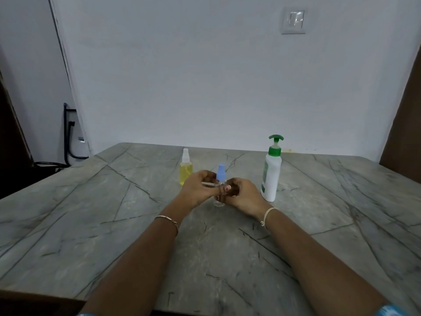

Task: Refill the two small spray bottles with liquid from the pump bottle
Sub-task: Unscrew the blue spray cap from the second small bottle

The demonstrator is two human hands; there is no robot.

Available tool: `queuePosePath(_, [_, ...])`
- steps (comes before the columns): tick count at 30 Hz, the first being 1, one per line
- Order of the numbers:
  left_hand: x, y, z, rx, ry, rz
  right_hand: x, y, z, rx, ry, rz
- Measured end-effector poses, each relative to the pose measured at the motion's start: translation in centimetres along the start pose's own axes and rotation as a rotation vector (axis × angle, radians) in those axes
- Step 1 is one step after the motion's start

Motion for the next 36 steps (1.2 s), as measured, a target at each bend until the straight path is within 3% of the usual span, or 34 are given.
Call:
queuePosePath(3, [0.0, 0.1, 0.0, 0.007, -0.008, -0.042, 0.1, 0.0, 0.0, 0.012, 0.025, 0.019])
queuePosePath(8, [0.2, 0.3, -0.3, -0.021, -0.008, -0.072, 0.8, 0.2, -0.4, 0.086, 0.268, -0.058])
queuePosePath(13, [0.3, 0.5, -0.4, -0.046, -0.016, -0.085, -2.6, 2.0, 0.7, 0.032, -0.114, 0.075])
queuePosePath(16, [0.2, 0.4, -0.4, -0.04, -0.032, -0.064, -2.6, 3.8, 1.6, -0.038, -0.18, 0.11])
queuePosePath(21, [0.2, 0.0, -0.4, -0.011, -0.047, -0.055, -2.6, 4.6, 2.1, -0.072, -0.26, -0.045])
queuePosePath(33, [0.6, 0.9, 0.5, -0.042, 0.058, -0.057, -2.3, 5.5, 3.0, -0.156, -0.15, -0.13])
queuePosePath(36, [0.9, 0.9, 0.4, -0.059, 0.109, -0.084, -2.2, 5.0, 3.2, -0.153, -0.088, -0.023])
Point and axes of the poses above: each hand's wrist, its own z-axis towards the middle knuckle, its own x-axis out of the palm, y = z × x, the point moved 10 cm from there along z, towards the middle knuckle, and after that the axes turned 7 degrees about -x, right-handed, at the moved point
